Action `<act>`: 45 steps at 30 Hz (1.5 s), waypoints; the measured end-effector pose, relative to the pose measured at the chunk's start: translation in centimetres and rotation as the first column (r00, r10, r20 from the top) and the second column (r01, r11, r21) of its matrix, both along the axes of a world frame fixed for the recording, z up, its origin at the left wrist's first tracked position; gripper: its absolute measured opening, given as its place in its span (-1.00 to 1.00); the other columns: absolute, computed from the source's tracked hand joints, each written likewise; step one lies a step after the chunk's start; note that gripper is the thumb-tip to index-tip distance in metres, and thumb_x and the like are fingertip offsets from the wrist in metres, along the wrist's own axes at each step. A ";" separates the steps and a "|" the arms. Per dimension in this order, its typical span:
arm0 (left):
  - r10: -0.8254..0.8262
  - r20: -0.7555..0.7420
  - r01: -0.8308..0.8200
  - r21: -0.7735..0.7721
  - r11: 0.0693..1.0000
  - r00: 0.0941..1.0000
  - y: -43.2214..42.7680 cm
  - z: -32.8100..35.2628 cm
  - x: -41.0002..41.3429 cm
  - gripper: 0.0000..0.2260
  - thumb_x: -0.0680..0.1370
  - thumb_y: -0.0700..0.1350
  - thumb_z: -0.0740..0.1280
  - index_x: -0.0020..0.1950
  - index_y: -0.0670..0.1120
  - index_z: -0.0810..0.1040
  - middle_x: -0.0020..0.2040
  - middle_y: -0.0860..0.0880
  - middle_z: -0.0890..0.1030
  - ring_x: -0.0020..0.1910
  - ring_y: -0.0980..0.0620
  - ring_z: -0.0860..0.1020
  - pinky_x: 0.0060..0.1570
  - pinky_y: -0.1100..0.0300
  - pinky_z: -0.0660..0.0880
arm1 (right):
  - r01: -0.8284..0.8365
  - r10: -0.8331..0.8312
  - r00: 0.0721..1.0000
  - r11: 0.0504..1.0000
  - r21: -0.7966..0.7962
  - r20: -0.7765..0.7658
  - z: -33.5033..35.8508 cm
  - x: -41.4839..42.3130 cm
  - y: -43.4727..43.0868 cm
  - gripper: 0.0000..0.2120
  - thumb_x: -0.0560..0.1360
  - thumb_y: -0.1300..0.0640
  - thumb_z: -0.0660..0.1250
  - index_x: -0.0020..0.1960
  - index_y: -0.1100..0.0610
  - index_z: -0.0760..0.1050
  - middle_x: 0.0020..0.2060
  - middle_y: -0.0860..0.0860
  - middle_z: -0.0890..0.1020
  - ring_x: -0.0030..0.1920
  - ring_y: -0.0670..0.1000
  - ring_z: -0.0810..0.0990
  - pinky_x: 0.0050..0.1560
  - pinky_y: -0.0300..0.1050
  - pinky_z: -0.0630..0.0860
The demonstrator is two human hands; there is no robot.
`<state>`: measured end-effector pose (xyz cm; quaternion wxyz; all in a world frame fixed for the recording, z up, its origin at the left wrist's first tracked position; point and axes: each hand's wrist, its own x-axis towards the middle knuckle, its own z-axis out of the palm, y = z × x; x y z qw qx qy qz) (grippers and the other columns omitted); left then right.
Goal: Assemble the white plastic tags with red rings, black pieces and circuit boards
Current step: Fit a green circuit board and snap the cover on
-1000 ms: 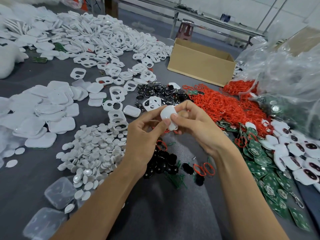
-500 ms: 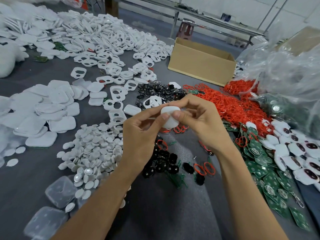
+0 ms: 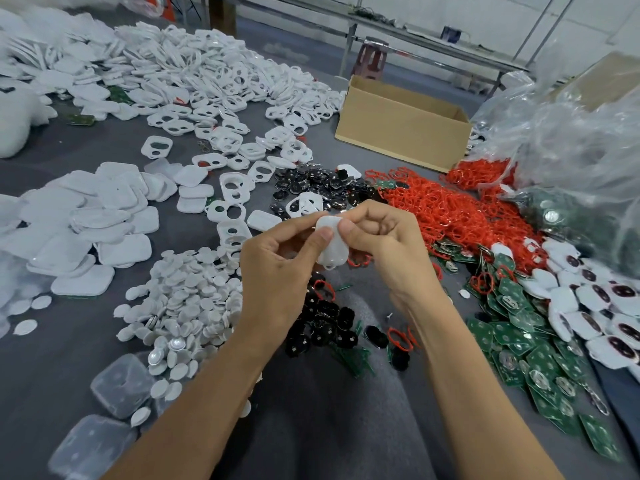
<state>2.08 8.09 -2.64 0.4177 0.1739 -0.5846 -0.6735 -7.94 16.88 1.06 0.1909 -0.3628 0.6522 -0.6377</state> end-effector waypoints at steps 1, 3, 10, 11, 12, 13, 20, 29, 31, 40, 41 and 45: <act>-0.018 -0.002 0.019 0.022 1.000 1.000 -0.1 0.1 0.0 -0.74 0.46 -0.21 0.48 0.10 0.02 0.66 -0.13 0.10 0.72 -0.15 0.14 0.67 -0.14 0.24 0.62 | 0.024 -0.024 0.999 1.000 -0.006 0.031 0.0 0.0 0.0 -0.90 0.52 0.38 0.30 -0.16 0.30 0.52 -0.44 0.11 0.57 -0.47 -0.05 0.48 -0.38 -0.26 0.40; -0.070 -0.029 0.072 0.050 0.996 0.997 -0.1 0.1 -0.1 -0.62 0.41 -0.28 0.51 0.17 0.03 0.62 -0.09 0.15 0.72 -0.12 0.19 0.67 -0.12 0.35 0.57 | 0.058 -0.057 0.995 0.998 -0.009 0.082 0.0 -0.4 0.2 -0.89 0.55 0.34 0.28 -0.15 0.29 0.51 -0.40 0.15 0.55 -0.47 0.01 0.44 -0.38 -0.18 0.39; -0.009 -0.012 0.009 -0.024 1.000 1.000 -0.2 0.0 -0.1 -0.78 0.47 -0.30 0.47 0.01 -0.01 0.68 -0.13 0.13 0.72 -0.15 0.20 0.68 -0.15 0.43 0.53 | -0.049 0.049 0.981 0.999 -0.003 0.188 0.1 -1.4 0.9 -0.87 0.57 0.37 0.22 0.03 0.24 0.52 -0.26 0.06 0.70 -0.32 0.00 0.65 -0.26 -0.20 0.59; 0.000 -0.015 0.000 0.000 1.000 1.000 -0.3 0.0 -0.1 -0.80 0.48 -0.30 0.45 0.00 -0.02 0.69 -0.13 0.11 0.73 -0.16 0.19 0.68 -0.16 0.42 0.53 | -0.093 0.090 0.985 0.996 0.017 0.149 0.1 -1.4 1.1 -0.81 0.56 0.39 0.23 0.11 0.21 0.52 -0.21 0.06 0.70 -0.29 0.02 0.66 -0.23 -0.18 0.59; 0.006 -0.019 -0.005 0.030 1.000 1.000 -0.3 0.0 -0.1 -0.81 0.49 -0.30 0.44 0.00 -0.04 0.69 -0.14 0.09 0.73 -0.17 0.16 0.69 -0.17 0.40 0.54 | -0.128 0.124 0.989 0.990 0.051 0.084 0.2 -1.5 1.2 -0.73 0.53 0.41 0.27 0.17 0.18 0.52 -0.15 0.07 0.69 -0.27 0.05 0.66 -0.21 -0.15 0.58; 0.007 -0.022 -0.005 0.061 0.998 1.000 -0.4 -0.1 -0.1 -0.82 0.50 -0.30 0.43 0.00 -0.06 0.69 -0.14 0.06 0.73 -0.17 0.11 0.70 -0.18 0.37 0.56 | -0.145 0.146 0.989 0.984 0.100 -0.002 0.3 -1.5 1.3 -0.66 0.50 0.42 0.31 0.22 0.15 0.52 -0.08 0.10 0.68 -0.25 0.12 0.66 -0.19 -0.09 0.59; -0.049 -0.044 0.057 0.200 0.978 0.998 -0.4 -0.3 -0.3 -0.85 0.52 -0.31 0.40 -0.04 -0.09 0.70 -0.18 -0.03 0.73 -0.20 0.02 0.70 -0.25 0.27 0.61 | -0.017 0.137 0.916 0.952 0.305 -0.377 -0.1 -1.5 1.0 -0.60 0.35 0.28 0.53 0.17 0.09 0.61 -0.11 0.05 0.68 -0.28 0.02 0.55 -0.12 0.09 0.60; -0.233 -0.159 0.273 0.327 0.904 0.960 -0.7 -0.1 -0.2 -0.74 0.53 -0.39 0.29 0.11 -0.14 0.64 -0.03 -0.10 0.72 -0.04 0.01 0.68 -0.08 0.21 0.61 | -0.110 0.129 0.983 0.983 0.146 -0.131 -0.8 -1.5 0.9 -0.66 0.41 0.24 0.47 0.17 0.09 0.61 -0.31 0.03 0.66 -0.37 -0.10 0.50 -0.33 -0.26 0.45; -0.230 -0.141 0.263 0.302 0.916 0.963 -0.4 -0.1 -0.3 -0.72 0.50 -0.38 0.34 0.13 -0.12 0.64 -0.02 -0.08 0.71 -0.02 0.01 0.67 -0.05 0.19 0.62 | -0.112 0.122 0.989 0.987 0.117 -0.083 -0.7 -1.6 0.9 -0.66 0.42 0.33 0.45 0.17 0.18 0.59 -0.27 0.16 0.66 -0.34 -0.03 0.57 -0.31 -0.25 0.51; -0.076 -0.079 0.091 0.208 0.974 0.994 -0.3 0.0 -0.2 -0.79 0.47 -0.35 0.42 -0.03 -0.06 0.69 -0.15 0.06 0.73 -0.12 0.20 0.67 -0.12 0.41 0.53 | -0.170 0.180 0.983 0.972 0.160 -0.046 -0.8 -0.8 0.3 -0.80 0.52 0.34 0.33 0.09 0.44 0.46 -0.22 0.13 0.58 -0.24 0.00 0.54 -0.19 -0.18 0.49; -0.075 -0.068 0.088 0.208 0.974 0.995 -0.3 -0.1 -0.3 -0.79 0.47 -0.34 0.43 -0.02 -0.05 0.69 -0.12 0.05 0.73 -0.10 0.18 0.67 -0.11 0.40 0.54 | -0.175 0.186 0.981 0.971 0.164 -0.059 -0.7 -0.8 0.3 -0.80 0.52 0.34 0.33 0.08 0.44 0.46 -0.23 0.13 0.57 -0.26 -0.01 0.52 -0.23 -0.22 0.44; -0.048 0.035 0.043 0.115 0.992 0.998 -0.3 -0.3 -0.3 -0.83 0.47 -0.25 0.46 -0.04 0.00 0.70 -0.04 0.00 0.72 -0.04 0.12 0.67 -0.05 0.33 0.56 | -0.211 0.222 0.974 0.957 0.201 -0.034 -0.8 -0.7 0.4 -0.80 0.46 0.43 0.35 0.08 0.37 0.46 -0.26 0.07 0.60 -0.31 -0.11 0.59 -0.27 -0.32 0.50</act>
